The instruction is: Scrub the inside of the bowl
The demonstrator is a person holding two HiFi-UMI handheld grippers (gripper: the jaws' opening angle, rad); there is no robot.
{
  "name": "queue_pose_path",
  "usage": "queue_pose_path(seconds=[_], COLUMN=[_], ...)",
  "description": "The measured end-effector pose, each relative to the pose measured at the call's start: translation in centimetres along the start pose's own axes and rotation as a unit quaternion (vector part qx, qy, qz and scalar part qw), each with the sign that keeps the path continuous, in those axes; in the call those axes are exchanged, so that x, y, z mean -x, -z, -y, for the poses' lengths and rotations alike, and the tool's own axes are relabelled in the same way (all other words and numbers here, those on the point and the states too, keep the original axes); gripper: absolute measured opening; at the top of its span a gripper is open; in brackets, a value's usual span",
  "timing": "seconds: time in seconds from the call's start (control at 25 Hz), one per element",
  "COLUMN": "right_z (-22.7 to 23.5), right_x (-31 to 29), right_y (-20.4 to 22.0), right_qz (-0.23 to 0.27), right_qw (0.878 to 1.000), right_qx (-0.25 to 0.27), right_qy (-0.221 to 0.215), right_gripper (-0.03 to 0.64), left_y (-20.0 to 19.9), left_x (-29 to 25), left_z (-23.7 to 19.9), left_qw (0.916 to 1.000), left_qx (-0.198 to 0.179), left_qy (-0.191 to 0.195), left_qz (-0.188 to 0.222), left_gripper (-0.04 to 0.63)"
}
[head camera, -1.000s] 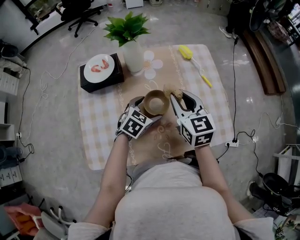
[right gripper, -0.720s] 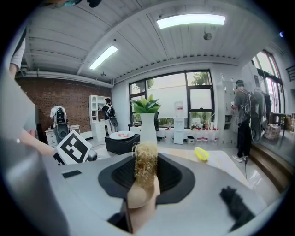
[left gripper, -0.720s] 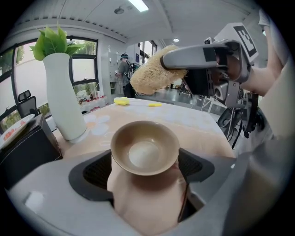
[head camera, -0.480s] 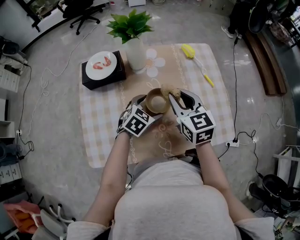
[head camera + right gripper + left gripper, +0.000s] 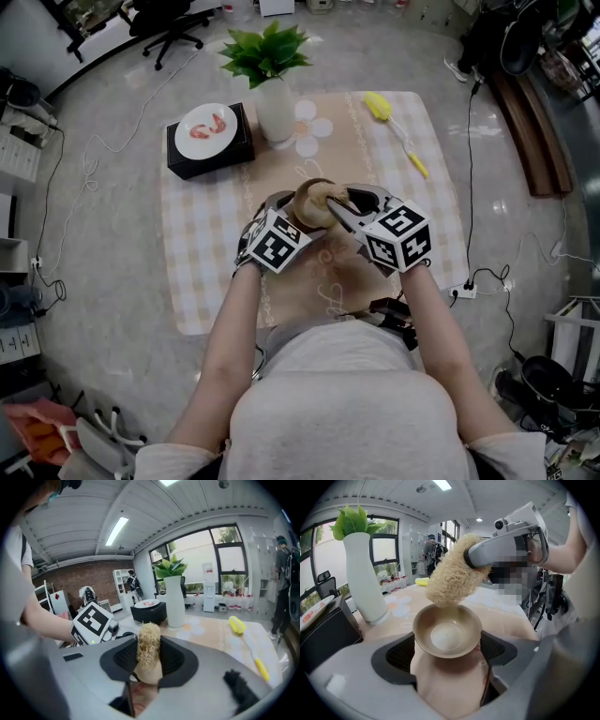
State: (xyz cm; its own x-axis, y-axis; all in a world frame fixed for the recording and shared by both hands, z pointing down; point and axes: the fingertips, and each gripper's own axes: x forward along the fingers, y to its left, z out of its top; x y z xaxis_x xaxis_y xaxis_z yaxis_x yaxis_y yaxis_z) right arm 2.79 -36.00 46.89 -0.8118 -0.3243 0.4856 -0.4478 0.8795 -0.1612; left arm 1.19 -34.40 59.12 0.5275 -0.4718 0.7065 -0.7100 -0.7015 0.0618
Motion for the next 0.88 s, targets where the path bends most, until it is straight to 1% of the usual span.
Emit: queue_pose_path(seconds=[0.08, 0.2, 0.32, 0.52, 0.72, 0.88], right_z=[-0.1, -0.2, -0.1, 0.9, 1.7, 2.4], right_x=[-0.7, -1.9, -3.0, -4.9, -6.2, -6.7], right_y=[0.5, 1.3, 1.4, 1.2, 1.3, 1.2], right_qz=[-0.019, -0.061, -0.088, -0.096, -0.103, -0.109], right_qw=[1.000, 0.997, 0.994, 0.994, 0.994, 0.993], right_qx=[-0.002, 0.005, 0.014, 0.022, 0.007, 0.004], right_qy=[-0.021, -0.046, -0.057, -0.049, -0.041, -0.034], right_gripper=[0.103, 0.103, 0.103, 0.103, 0.103, 0.103], left_y=[0.0, 0.0, 0.0, 0.0, 0.0, 0.0], left_x=[0.0, 0.0, 0.0, 0.0, -0.1, 0.0], left_z=[0.0, 0.0, 0.0, 0.0, 0.0, 0.0], left_qw=[1.0000, 1.0000, 1.0000, 1.0000, 1.0000, 1.0000], left_qx=[0.000, -0.001, 0.000, 0.001, 0.001, 0.003], left_qy=[0.001, 0.001, 0.001, 0.000, 0.001, 0.000], left_qz=[-0.002, -0.004, -0.006, -0.007, -0.008, -0.008], left_gripper=[0.448, 0.446, 0.446, 0.446, 0.446, 0.446])
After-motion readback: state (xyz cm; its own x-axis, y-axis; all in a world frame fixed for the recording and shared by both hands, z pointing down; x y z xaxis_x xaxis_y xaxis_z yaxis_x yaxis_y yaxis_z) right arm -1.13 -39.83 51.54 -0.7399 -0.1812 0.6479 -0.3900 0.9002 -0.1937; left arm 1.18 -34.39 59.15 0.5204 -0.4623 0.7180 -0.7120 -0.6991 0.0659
